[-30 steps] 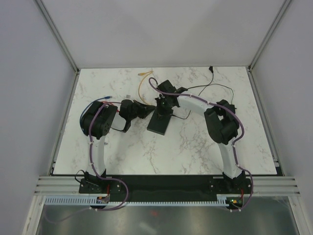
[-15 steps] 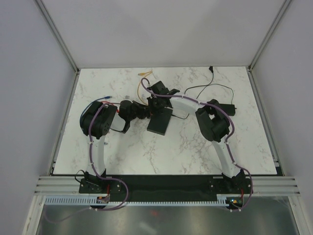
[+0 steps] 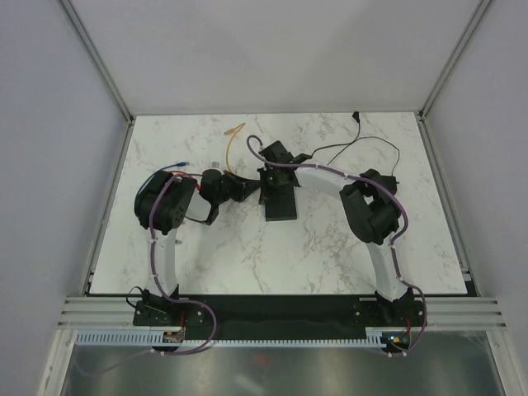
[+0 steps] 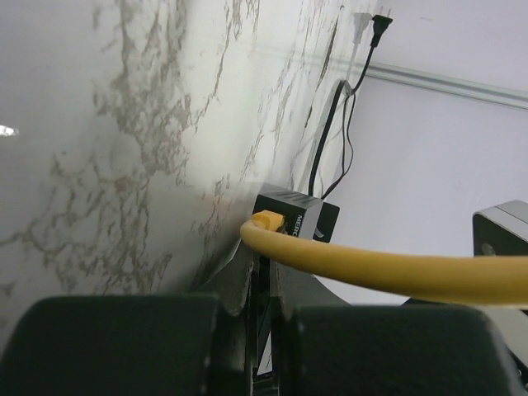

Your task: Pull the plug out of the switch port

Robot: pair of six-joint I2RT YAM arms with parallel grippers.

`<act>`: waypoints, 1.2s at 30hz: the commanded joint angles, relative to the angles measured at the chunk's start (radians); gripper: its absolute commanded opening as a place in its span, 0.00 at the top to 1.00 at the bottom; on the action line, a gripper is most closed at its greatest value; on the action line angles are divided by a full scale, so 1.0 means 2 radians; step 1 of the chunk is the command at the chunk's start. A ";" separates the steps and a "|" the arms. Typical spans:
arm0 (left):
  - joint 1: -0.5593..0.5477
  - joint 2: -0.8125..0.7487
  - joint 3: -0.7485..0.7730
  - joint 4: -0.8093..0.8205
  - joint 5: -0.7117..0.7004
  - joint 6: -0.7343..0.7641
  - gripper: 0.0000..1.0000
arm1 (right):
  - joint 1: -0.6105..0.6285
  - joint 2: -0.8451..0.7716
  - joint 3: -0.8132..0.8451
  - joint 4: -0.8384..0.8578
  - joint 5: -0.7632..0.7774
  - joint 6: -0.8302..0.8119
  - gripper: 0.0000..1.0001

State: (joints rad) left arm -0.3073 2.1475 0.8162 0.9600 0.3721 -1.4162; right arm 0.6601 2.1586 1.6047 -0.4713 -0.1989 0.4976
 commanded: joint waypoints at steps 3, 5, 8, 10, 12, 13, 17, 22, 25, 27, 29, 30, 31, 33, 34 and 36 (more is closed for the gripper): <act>0.018 0.000 -0.013 -0.043 -0.041 0.025 0.98 | -0.034 0.010 0.034 -0.044 -0.006 0.045 1.00; 0.014 -0.011 -0.021 -0.051 -0.044 0.033 0.98 | -0.051 0.013 0.032 -0.044 -0.013 0.068 1.00; 0.013 -0.019 -0.029 -0.055 -0.035 0.048 0.98 | -0.078 0.009 0.030 -0.044 -0.009 0.071 1.00; 0.013 -0.023 -0.032 -0.057 -0.033 0.056 0.98 | -0.082 0.008 0.035 -0.045 -0.011 0.059 1.00; 0.013 -0.028 -0.041 -0.055 -0.035 0.058 0.98 | -0.082 0.002 0.044 -0.049 -0.010 0.051 1.00; 0.012 -0.027 -0.043 -0.044 -0.036 0.058 0.98 | -0.081 0.000 0.044 -0.048 -0.016 0.052 1.00; 0.013 -0.011 -0.037 -0.018 -0.025 0.046 0.98 | -0.068 0.014 0.064 -0.044 -0.049 0.046 0.97; 0.009 -0.006 -0.052 0.009 -0.027 0.037 0.98 | -0.063 0.015 0.057 -0.043 -0.064 0.044 0.97; 0.009 -0.008 -0.060 0.015 -0.028 0.027 0.98 | -0.050 0.022 0.068 -0.037 -0.072 0.033 0.97; 0.009 -0.008 -0.051 0.000 -0.032 0.029 0.98 | -0.039 0.033 0.080 -0.036 -0.071 0.033 0.98; 0.009 -0.005 -0.044 -0.011 -0.032 0.019 0.98 | -0.030 0.040 0.094 -0.039 -0.065 0.027 0.98; 0.009 -0.002 -0.039 -0.007 -0.030 0.013 0.98 | -0.023 0.050 0.102 -0.043 -0.060 0.018 0.98; 0.007 0.000 -0.038 -0.008 -0.030 0.006 0.98 | -0.020 0.056 0.112 -0.063 -0.043 0.014 0.98; 0.006 0.002 -0.038 -0.009 -0.032 0.002 0.98 | -0.017 0.079 0.143 -0.083 -0.032 0.004 0.98; 0.007 0.002 -0.037 -0.009 -0.032 0.001 0.98 | -0.016 0.087 0.152 -0.098 -0.029 0.000 0.98; 0.006 0.001 -0.038 -0.011 -0.033 -0.002 0.98 | -0.014 0.100 0.167 -0.106 -0.003 -0.004 0.99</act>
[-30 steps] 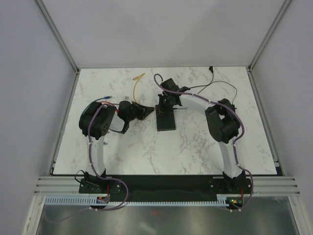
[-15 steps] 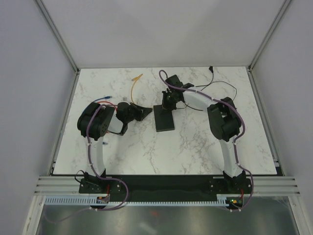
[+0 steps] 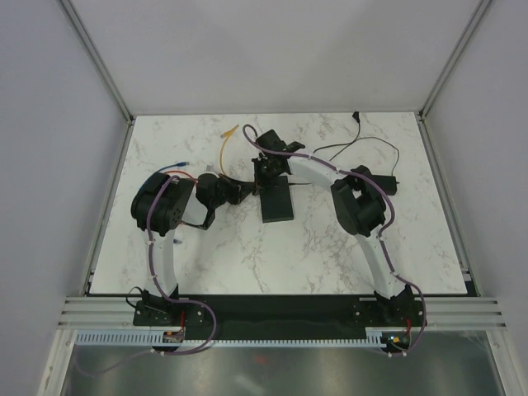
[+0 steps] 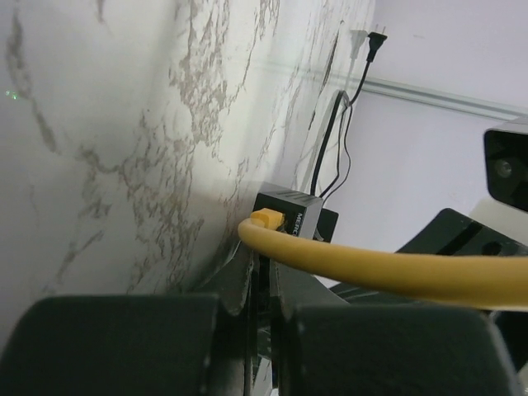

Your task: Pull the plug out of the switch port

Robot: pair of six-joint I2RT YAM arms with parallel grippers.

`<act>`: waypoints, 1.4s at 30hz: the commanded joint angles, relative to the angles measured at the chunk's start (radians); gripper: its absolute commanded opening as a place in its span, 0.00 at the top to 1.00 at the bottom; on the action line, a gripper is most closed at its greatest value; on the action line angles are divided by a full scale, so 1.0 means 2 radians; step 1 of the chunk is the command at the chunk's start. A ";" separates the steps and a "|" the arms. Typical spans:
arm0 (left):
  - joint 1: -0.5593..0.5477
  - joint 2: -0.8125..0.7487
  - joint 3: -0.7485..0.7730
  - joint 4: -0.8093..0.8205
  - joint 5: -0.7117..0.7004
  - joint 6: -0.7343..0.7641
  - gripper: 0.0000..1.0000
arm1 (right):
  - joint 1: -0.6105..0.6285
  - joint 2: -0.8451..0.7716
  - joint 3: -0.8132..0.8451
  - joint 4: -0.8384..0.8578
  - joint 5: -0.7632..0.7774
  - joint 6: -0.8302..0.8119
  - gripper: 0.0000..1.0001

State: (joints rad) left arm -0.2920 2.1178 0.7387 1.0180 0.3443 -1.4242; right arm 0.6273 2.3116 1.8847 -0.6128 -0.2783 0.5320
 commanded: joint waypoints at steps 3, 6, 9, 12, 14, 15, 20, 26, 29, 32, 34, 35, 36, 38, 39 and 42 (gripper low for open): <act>0.000 0.013 -0.003 -0.041 -0.026 -0.010 0.98 | 0.003 0.032 0.050 -0.069 0.113 -0.027 1.00; 0.003 0.010 -0.007 -0.042 -0.036 -0.025 0.98 | 0.003 0.036 0.057 -0.103 0.186 -0.034 1.00; 0.008 0.005 -0.013 -0.051 -0.050 -0.036 0.98 | 0.002 0.019 0.038 -0.123 0.230 -0.034 1.00; 0.013 0.006 -0.017 -0.043 -0.051 -0.041 0.98 | 0.003 -0.007 0.008 -0.117 0.233 -0.033 1.00; 0.013 0.013 -0.007 -0.035 -0.036 -0.030 0.98 | 0.003 -0.017 0.000 -0.091 0.190 -0.054 1.00; 0.013 0.013 -0.002 -0.037 -0.029 -0.023 0.98 | 0.002 -0.022 0.001 -0.086 0.175 -0.058 1.00; 0.016 -0.036 0.027 -0.089 0.016 0.061 0.98 | -0.008 -0.053 0.013 -0.075 0.089 -0.054 0.99; 0.045 -0.107 0.078 -0.228 0.081 0.150 0.98 | -0.018 -0.106 -0.026 -0.087 0.062 -0.061 0.97; 0.062 -0.146 0.092 -0.295 0.113 0.170 0.98 | -0.028 -0.136 -0.050 -0.102 0.056 -0.075 0.96; 0.078 -0.191 0.093 -0.350 0.138 0.191 0.98 | -0.034 -0.156 -0.077 -0.106 0.065 -0.095 0.96; 0.099 -0.223 0.085 -0.386 0.147 0.202 0.98 | -0.038 -0.164 -0.096 -0.106 0.068 -0.100 0.95; 0.121 -0.237 0.076 -0.411 0.155 0.202 0.98 | -0.038 -0.171 -0.101 -0.106 0.067 -0.100 0.95; 0.134 -0.250 0.065 -0.418 0.158 0.202 0.98 | -0.040 -0.173 -0.106 -0.105 0.067 -0.100 0.94; 0.163 -0.283 0.033 -0.440 0.167 0.204 0.98 | -0.040 -0.176 -0.112 -0.105 0.066 -0.103 0.94; 0.189 -0.294 0.022 -0.448 0.169 0.205 0.98 | -0.040 -0.176 -0.112 -0.105 0.066 -0.104 0.94; 0.228 -0.338 -0.011 -0.486 0.166 0.219 0.98 | -0.040 -0.175 -0.115 -0.106 0.058 -0.106 0.94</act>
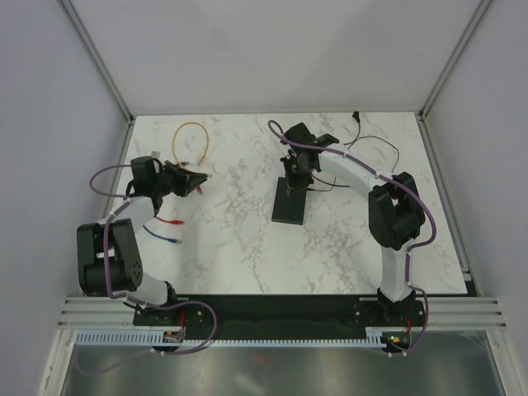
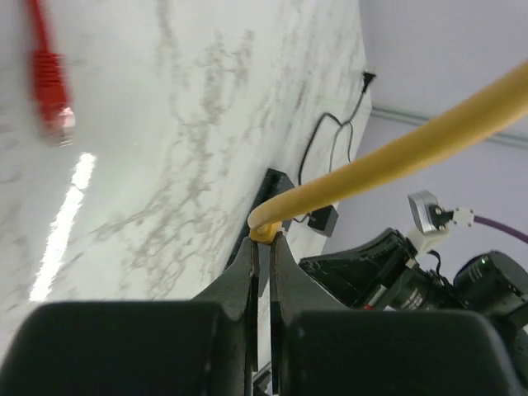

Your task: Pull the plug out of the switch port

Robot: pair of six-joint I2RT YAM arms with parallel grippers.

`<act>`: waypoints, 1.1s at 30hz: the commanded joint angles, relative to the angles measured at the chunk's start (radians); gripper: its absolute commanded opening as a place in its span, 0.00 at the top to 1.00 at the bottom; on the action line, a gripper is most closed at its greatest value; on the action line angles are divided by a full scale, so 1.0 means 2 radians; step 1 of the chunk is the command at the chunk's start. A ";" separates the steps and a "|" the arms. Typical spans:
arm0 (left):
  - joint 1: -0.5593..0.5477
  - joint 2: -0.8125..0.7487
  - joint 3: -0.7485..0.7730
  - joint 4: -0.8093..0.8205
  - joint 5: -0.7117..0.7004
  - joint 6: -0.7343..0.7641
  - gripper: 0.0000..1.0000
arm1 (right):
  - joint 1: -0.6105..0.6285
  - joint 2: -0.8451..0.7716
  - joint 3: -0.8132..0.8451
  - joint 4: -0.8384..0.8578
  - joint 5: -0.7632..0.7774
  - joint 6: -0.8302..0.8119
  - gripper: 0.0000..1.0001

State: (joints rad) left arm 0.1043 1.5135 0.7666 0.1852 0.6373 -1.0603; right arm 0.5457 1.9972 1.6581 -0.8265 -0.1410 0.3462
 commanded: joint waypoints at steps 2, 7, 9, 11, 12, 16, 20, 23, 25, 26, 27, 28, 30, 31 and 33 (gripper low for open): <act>0.044 -0.055 -0.035 -0.099 -0.003 0.058 0.98 | -0.001 -0.015 -0.003 0.001 -0.017 -0.012 0.94; 0.092 -0.039 -0.054 -0.125 0.008 0.056 0.98 | -0.002 -0.013 0.005 0.000 -0.022 -0.014 0.93; 0.108 -0.012 -0.055 -0.127 0.025 0.057 0.98 | -0.005 -0.011 0.006 -0.002 -0.031 -0.014 0.93; 0.113 -0.002 -0.057 -0.134 0.033 0.057 0.98 | -0.006 -0.011 0.006 -0.002 -0.032 -0.015 0.93; 0.114 0.000 -0.061 -0.135 0.033 0.055 0.98 | -0.007 -0.013 0.005 -0.002 -0.032 -0.015 0.93; 0.120 0.002 -0.072 -0.129 0.023 0.042 0.98 | -0.009 -0.018 -0.001 -0.002 -0.024 -0.017 0.93; 0.123 0.015 -0.051 -0.168 0.008 0.058 0.94 | -0.010 -0.019 -0.002 -0.001 -0.023 -0.019 0.93; 0.125 0.013 -0.044 -0.191 -0.008 0.063 0.70 | -0.011 -0.018 0.001 -0.001 -0.025 -0.018 0.92; 0.126 0.004 -0.043 -0.198 -0.027 0.065 0.59 | -0.013 -0.017 0.002 -0.001 -0.025 -0.019 0.92; 0.125 -0.007 -0.042 -0.204 -0.032 0.065 0.55 | -0.014 -0.017 0.002 -0.001 -0.021 -0.019 0.92; 0.125 -0.013 -0.041 -0.206 -0.037 0.068 0.53 | -0.014 -0.017 0.003 -0.002 -0.018 -0.020 0.92; 0.125 -0.019 -0.040 -0.208 -0.042 0.069 0.52 | -0.014 -0.017 0.003 -0.002 -0.015 -0.020 0.92; 0.125 -0.034 -0.032 -0.212 -0.043 0.078 0.49 | -0.017 -0.018 0.003 -0.008 -0.006 -0.018 0.91; 0.125 -0.038 -0.027 -0.218 -0.043 0.085 0.48 | -0.017 -0.016 0.003 -0.012 0.001 -0.016 0.90; 0.122 -0.049 -0.010 -0.241 -0.043 0.110 0.48 | -0.024 -0.016 0.001 -0.025 0.024 -0.015 0.83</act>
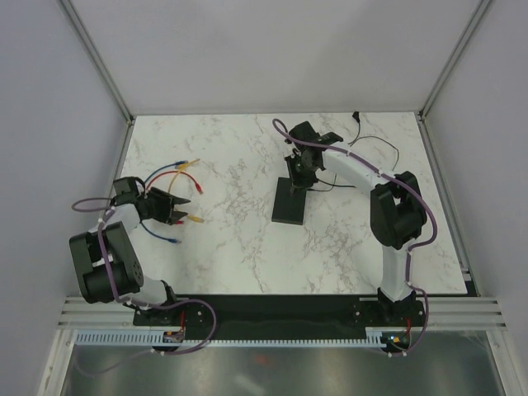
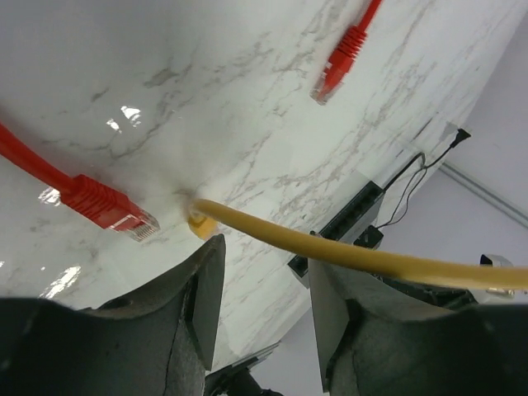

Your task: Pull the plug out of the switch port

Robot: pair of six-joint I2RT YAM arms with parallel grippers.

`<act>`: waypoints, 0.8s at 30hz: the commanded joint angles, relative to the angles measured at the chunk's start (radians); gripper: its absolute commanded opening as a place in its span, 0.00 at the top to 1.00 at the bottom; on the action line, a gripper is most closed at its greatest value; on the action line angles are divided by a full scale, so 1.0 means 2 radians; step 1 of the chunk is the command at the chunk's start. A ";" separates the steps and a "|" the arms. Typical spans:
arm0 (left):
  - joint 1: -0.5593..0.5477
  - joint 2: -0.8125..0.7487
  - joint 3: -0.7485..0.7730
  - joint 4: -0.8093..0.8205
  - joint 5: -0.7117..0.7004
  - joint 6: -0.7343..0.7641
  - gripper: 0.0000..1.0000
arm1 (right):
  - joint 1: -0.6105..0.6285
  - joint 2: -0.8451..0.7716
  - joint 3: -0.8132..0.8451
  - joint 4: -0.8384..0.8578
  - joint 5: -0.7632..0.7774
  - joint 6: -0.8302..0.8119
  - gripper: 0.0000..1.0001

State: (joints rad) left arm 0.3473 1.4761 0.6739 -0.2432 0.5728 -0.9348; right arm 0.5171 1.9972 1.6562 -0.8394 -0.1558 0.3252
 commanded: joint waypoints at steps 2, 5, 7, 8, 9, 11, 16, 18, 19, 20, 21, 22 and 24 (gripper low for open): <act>-0.009 -0.040 0.044 -0.041 -0.010 0.064 0.48 | -0.023 -0.020 -0.004 -0.025 0.037 0.000 0.73; -0.038 -0.064 0.045 -0.059 -0.013 0.090 0.49 | -0.038 -0.025 -0.022 -0.030 0.037 0.007 0.63; -0.065 -0.079 0.045 -0.063 -0.008 0.105 0.52 | -0.051 -0.024 -0.035 -0.031 0.024 0.008 0.59; -0.075 -0.084 0.047 -0.066 -0.008 0.112 0.54 | -0.059 -0.022 -0.038 -0.031 0.020 0.009 0.57; -0.083 -0.090 0.053 -0.070 -0.008 0.124 0.58 | -0.062 -0.021 -0.039 -0.028 0.013 0.008 0.56; -0.111 -0.108 0.059 -0.080 -0.007 0.141 0.61 | -0.068 -0.012 -0.037 -0.024 0.006 0.005 0.55; -0.159 -0.137 0.079 -0.080 0.023 0.171 0.60 | -0.078 0.008 -0.027 -0.008 -0.028 0.007 0.49; -0.164 -0.137 0.103 -0.080 0.033 0.179 0.57 | -0.079 0.013 -0.028 0.005 -0.046 0.009 0.48; -0.168 -0.137 0.111 -0.080 0.040 0.179 0.57 | -0.079 0.015 -0.033 0.014 -0.055 0.011 0.48; -0.168 -0.134 0.119 -0.080 0.044 0.180 0.55 | -0.079 0.016 -0.037 0.028 -0.068 0.016 0.48; -0.168 -0.132 0.135 -0.080 0.049 0.184 0.55 | -0.079 0.018 -0.040 0.033 -0.074 0.018 0.48; -0.174 -0.130 0.142 -0.080 0.062 0.184 0.55 | -0.079 0.028 -0.040 0.035 -0.078 0.021 0.48; -0.191 -0.122 0.158 -0.080 0.069 0.186 0.55 | -0.079 0.038 -0.039 0.042 -0.082 0.023 0.48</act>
State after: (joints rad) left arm -0.0029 1.2259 0.9211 -0.4114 0.6384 -0.6247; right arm 0.3626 2.0392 1.5768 -0.8101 -0.2630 0.3523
